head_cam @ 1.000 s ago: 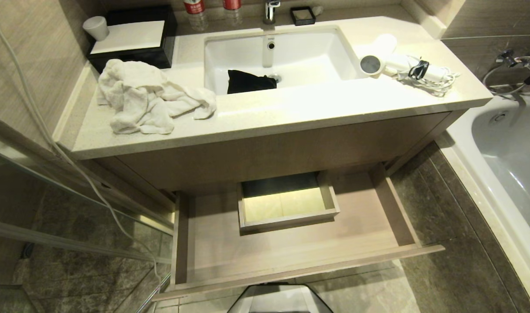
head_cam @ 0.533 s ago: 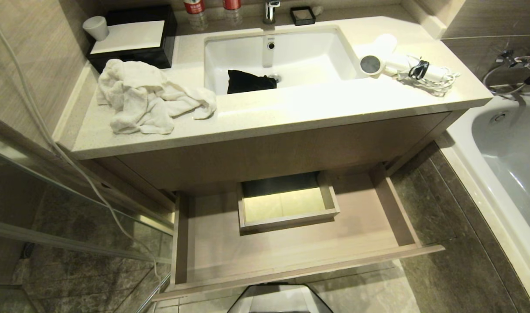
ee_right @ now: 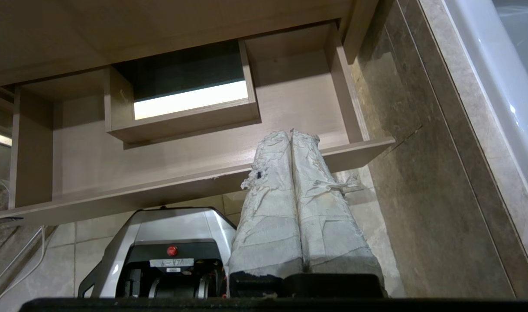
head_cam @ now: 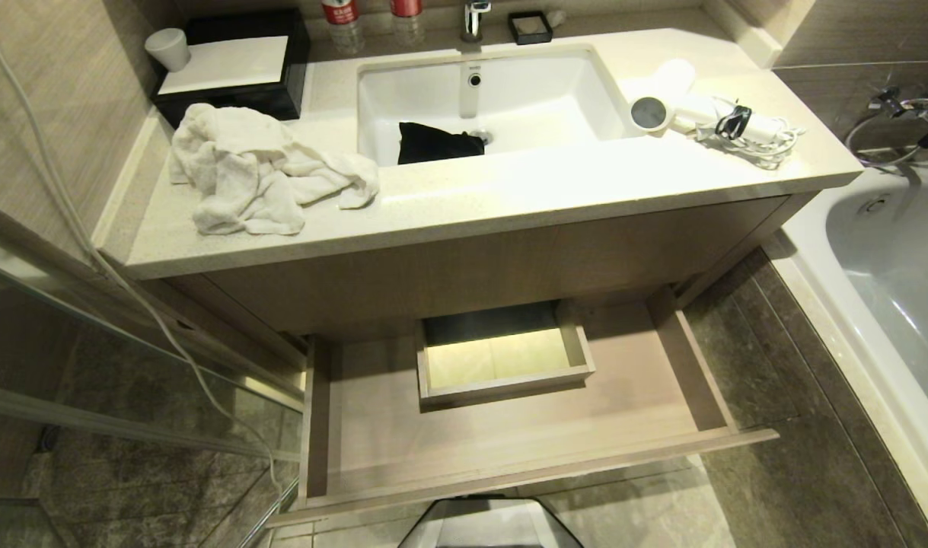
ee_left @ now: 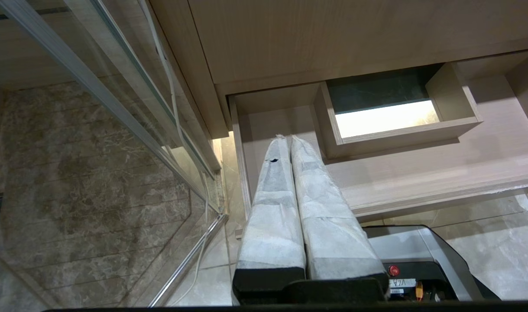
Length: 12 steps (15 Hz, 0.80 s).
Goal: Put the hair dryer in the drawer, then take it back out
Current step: Pick up the hairdryer
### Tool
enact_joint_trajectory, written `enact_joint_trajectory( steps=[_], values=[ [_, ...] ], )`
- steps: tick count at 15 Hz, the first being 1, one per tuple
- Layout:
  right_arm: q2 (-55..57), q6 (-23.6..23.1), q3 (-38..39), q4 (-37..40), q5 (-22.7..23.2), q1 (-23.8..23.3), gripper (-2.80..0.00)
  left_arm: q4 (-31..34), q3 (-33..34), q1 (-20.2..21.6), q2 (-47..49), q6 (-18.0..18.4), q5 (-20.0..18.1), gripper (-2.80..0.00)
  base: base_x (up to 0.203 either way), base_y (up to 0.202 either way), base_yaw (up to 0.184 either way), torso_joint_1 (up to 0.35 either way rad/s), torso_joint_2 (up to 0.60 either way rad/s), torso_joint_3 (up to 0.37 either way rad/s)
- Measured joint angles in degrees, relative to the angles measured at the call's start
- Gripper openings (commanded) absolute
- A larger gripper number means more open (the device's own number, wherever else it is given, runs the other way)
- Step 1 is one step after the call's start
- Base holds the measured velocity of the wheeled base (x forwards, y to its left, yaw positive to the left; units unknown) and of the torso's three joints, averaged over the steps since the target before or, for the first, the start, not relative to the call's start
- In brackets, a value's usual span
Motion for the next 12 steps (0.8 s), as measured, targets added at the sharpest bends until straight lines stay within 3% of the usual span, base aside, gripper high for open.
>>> enact_joint_trajectory(
  steps=[12],
  values=[
    [0.00,-2.26,0.00,0.16,0.26,0.00,-2.80,0.00,0.00,0.00,0.00,0.02,-0.02,-2.80,0.000,0.000,0.000,0.000,0.00,0.000]
  ],
)
